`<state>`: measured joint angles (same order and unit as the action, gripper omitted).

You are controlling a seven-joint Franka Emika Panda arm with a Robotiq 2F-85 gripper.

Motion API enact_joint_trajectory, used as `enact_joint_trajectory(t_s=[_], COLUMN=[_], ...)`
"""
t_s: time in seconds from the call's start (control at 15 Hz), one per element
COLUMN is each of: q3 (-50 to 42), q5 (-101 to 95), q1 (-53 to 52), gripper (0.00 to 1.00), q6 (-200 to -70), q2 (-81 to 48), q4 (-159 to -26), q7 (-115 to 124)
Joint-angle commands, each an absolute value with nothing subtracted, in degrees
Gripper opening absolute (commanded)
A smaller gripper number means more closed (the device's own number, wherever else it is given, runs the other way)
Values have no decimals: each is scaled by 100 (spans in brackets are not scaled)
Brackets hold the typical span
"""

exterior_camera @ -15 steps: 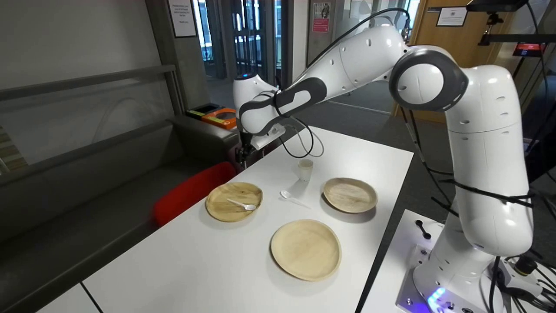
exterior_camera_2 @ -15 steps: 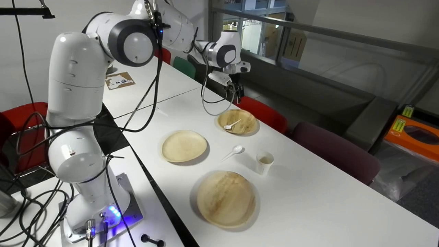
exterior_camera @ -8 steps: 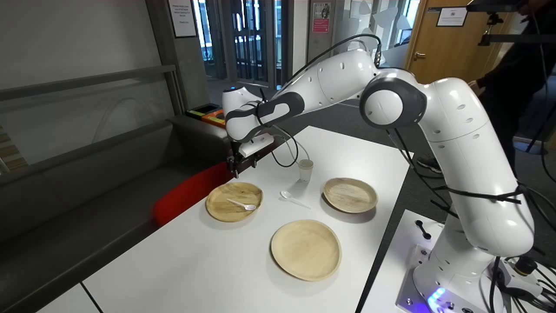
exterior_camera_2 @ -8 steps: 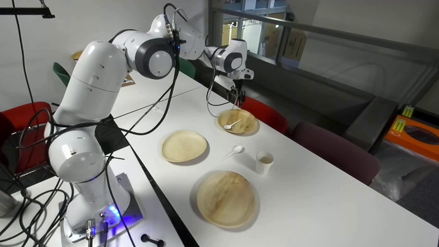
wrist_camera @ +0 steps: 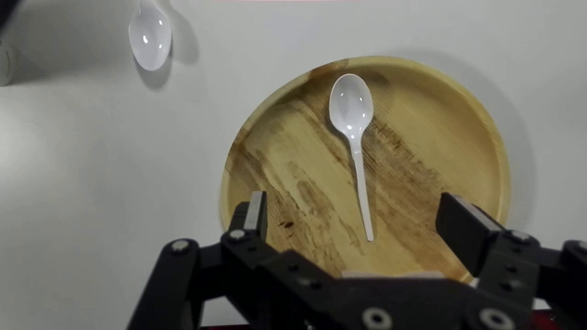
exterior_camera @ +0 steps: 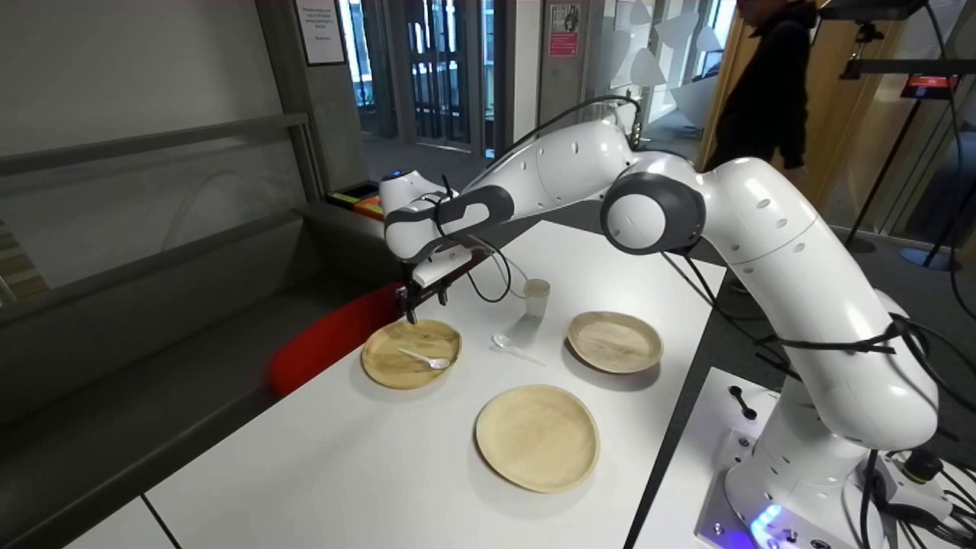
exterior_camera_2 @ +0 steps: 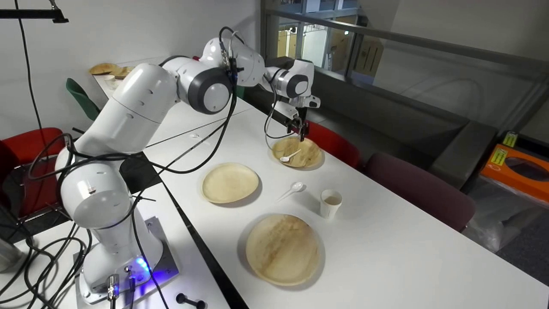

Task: Remove the spoon from the brown plate and put it on the table

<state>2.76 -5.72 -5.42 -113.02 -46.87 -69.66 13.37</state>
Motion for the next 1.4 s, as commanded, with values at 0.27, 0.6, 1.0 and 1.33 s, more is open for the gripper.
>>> enact_joint_trajectory(t_s=[0.27,0.6,1.0,1.33], q3=[142,143,131,130], q5=[-467,-468,-451,-460], q1=[-636,-645,-660,-657], gripper=[100,100,100,100], q6=[-11279,-11279,-11128,-11159], q2=[-4792,-4792,-5359,-5847], q4=[-6890,-6890,-6521,-6136], q7=[1292,1292,1267,1179])
